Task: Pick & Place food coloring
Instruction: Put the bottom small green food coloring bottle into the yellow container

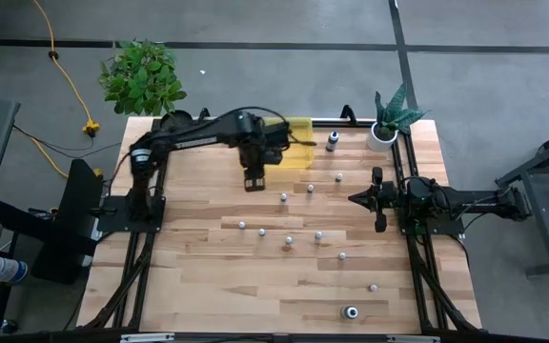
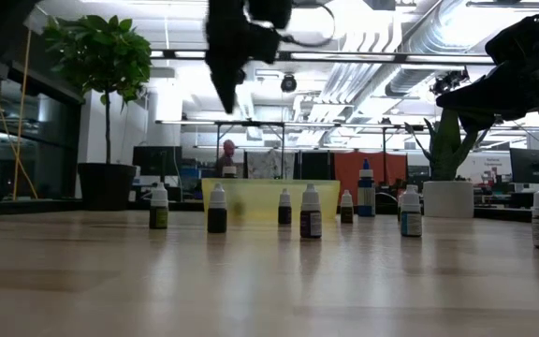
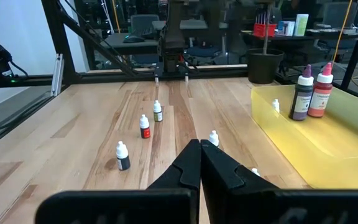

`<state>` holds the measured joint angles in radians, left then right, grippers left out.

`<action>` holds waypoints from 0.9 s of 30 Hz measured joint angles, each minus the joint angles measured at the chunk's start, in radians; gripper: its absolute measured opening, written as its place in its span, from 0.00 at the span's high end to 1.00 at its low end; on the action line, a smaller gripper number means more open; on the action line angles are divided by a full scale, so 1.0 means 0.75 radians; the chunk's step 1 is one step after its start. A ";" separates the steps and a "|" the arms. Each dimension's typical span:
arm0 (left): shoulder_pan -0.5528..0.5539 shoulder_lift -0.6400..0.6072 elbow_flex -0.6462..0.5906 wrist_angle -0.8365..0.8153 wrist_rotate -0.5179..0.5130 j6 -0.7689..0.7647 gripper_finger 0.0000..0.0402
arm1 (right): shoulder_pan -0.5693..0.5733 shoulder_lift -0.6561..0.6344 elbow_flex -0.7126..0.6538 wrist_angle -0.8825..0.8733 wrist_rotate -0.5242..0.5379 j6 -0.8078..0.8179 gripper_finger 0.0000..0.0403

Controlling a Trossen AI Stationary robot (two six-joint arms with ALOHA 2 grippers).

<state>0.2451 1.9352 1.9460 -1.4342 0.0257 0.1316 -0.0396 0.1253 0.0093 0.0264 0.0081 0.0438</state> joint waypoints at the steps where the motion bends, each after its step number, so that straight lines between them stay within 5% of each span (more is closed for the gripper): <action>1: -0.014 -0.040 -0.049 0.007 0.001 0.002 0.76 | 0.000 0.000 -0.001 0.000 0.000 0.000 1.00; 15: -0.167 -0.528 -0.983 0.589 0.077 0.028 0.76 | 0.000 0.000 0.000 0.000 0.000 0.000 1.00; 27: -0.261 -0.571 -1.202 0.855 0.149 0.063 0.72 | 0.000 -0.001 0.000 0.000 0.000 0.000 1.00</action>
<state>0.0492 1.5070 1.0443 -0.7930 0.1374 0.1784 -0.0397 0.1249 0.0093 0.0263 0.0080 0.0439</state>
